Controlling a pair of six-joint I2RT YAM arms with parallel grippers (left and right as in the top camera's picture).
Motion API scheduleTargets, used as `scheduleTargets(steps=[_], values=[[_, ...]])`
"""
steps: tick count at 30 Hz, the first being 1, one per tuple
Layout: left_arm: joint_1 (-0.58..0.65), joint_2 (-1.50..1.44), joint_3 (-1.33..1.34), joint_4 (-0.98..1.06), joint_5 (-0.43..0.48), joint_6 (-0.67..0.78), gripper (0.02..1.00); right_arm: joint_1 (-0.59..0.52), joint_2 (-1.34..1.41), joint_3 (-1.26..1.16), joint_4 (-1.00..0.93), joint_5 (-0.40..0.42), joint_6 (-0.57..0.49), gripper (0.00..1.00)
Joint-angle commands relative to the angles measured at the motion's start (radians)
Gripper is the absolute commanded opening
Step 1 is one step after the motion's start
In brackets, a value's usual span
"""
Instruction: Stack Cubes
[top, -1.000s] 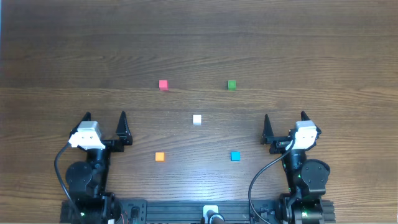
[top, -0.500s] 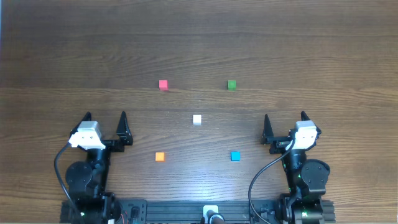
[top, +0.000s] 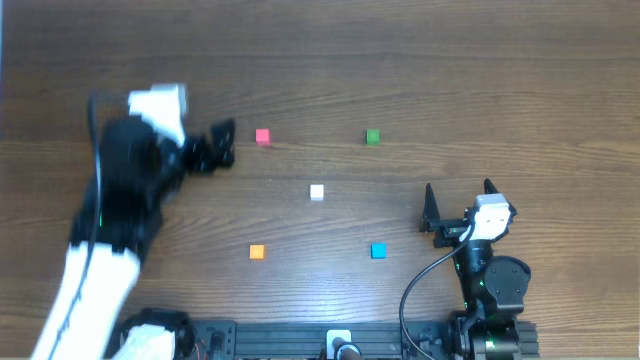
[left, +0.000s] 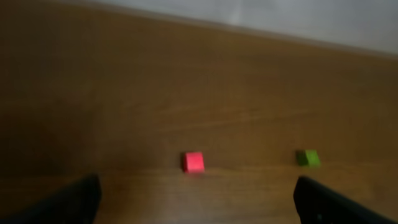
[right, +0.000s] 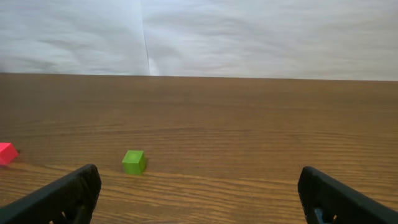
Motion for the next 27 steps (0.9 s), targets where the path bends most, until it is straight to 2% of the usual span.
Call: scheduleTargets(steps=[1,6,13,21,27], values=[[-0.041,0.270,0.255,-0.150,0.012,-0.032,1.000,-0.006,-0.005,-0.005,-0.003,-0.005,-0.008,0.991],[-0.087,0.532,0.435,-0.262,0.012,-0.032,1.000,-0.006,-0.005,-0.005,-0.003,-0.005,-0.008,0.993],[-0.114,0.765,0.521,-0.304,0.017,-0.059,1.000,-0.006,-0.005,-0.005,-0.003,-0.005,-0.008,0.991],[-0.117,0.921,0.557,-0.353,0.019,-0.058,0.998,-0.006,-0.005,-0.005,-0.003,-0.005,-0.008,0.991],[-0.160,1.003,0.612,-0.353,-0.038,-0.050,0.993,-0.006,-0.005,-0.005,-0.003,-0.005,-0.008,0.993]])
